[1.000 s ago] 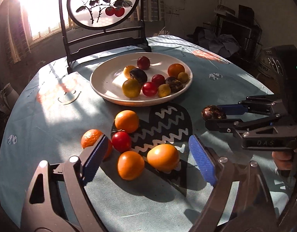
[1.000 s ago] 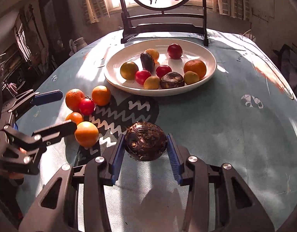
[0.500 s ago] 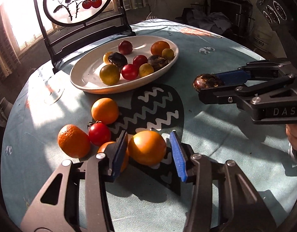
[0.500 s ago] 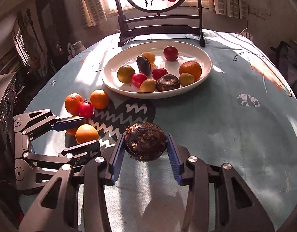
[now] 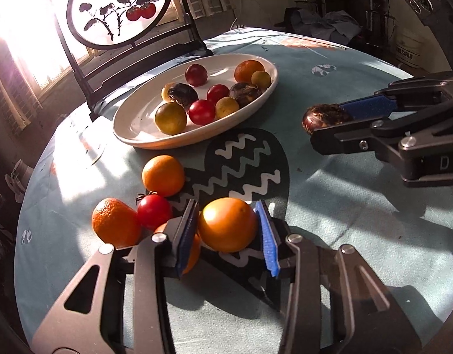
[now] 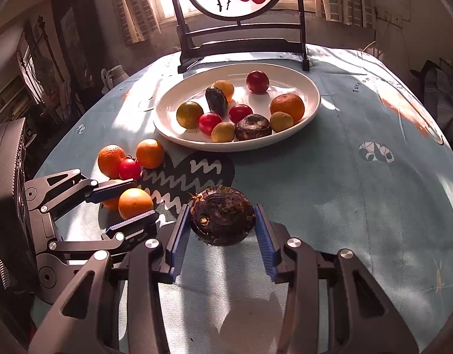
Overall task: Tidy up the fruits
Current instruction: 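Grasp the orange with the left tool while the right tool lifts the brown fruit, then release the brown fruit onto the plate with the right tool while the left tool releases the orange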
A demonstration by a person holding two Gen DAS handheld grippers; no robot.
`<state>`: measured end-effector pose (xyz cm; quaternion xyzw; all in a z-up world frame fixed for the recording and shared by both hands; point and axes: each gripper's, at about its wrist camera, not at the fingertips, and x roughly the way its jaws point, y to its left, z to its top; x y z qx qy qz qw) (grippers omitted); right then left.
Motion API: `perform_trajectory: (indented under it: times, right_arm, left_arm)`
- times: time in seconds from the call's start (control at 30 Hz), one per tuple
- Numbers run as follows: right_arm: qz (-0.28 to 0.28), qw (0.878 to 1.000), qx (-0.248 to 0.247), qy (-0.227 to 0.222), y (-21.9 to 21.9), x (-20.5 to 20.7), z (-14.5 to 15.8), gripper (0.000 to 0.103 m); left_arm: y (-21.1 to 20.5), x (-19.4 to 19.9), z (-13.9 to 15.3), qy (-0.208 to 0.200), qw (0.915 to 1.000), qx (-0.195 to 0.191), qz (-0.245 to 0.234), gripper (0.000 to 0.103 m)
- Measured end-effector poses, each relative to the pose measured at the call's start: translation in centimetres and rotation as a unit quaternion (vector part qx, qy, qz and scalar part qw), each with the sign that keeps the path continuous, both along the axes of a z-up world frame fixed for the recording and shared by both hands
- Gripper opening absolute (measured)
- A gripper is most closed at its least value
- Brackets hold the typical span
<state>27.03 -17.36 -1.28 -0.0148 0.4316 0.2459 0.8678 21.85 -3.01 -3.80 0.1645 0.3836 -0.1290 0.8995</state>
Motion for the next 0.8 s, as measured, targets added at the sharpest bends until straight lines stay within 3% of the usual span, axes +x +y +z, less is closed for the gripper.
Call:
perform_trajectory:
  times: [0.17,0.33,0.5,0.67,0.8]
  right_arm:
    - [0.001,1.000,0.004,-0.003,-0.1,-0.1,0.2,0.043]
    - [0.004,1.000,0.009,-0.007,0.0,-0.3,0.3,0.043]
    - [-0.001,0.999,0.021,-0.037,0.3,-0.1,0.5,0.043]
    - [-0.012,0.993,0.028,-0.112,1.3,1.5,1.3,0.043]
    - [-0.037,0.991,0.040,-0.124,1.6,4.9,1.8,0.043]
  left_arm:
    - [0.5,-0.1,0.6,0.007,0.9993,-0.036,0.000,0.041]
    - [1.0,-0.7,1.8,-0.011,0.9979,-0.064,0.005,0.041]
    - [3.4,0.9,3.7,0.004,0.9883,-0.150,0.026,0.041]
    - [4.6,5.1,4.8,-0.003,0.9850,-0.154,0.078,0.041]
    - [5.4,9.2,5.4,-0.017,0.9821,-0.153,0.108,0.041]
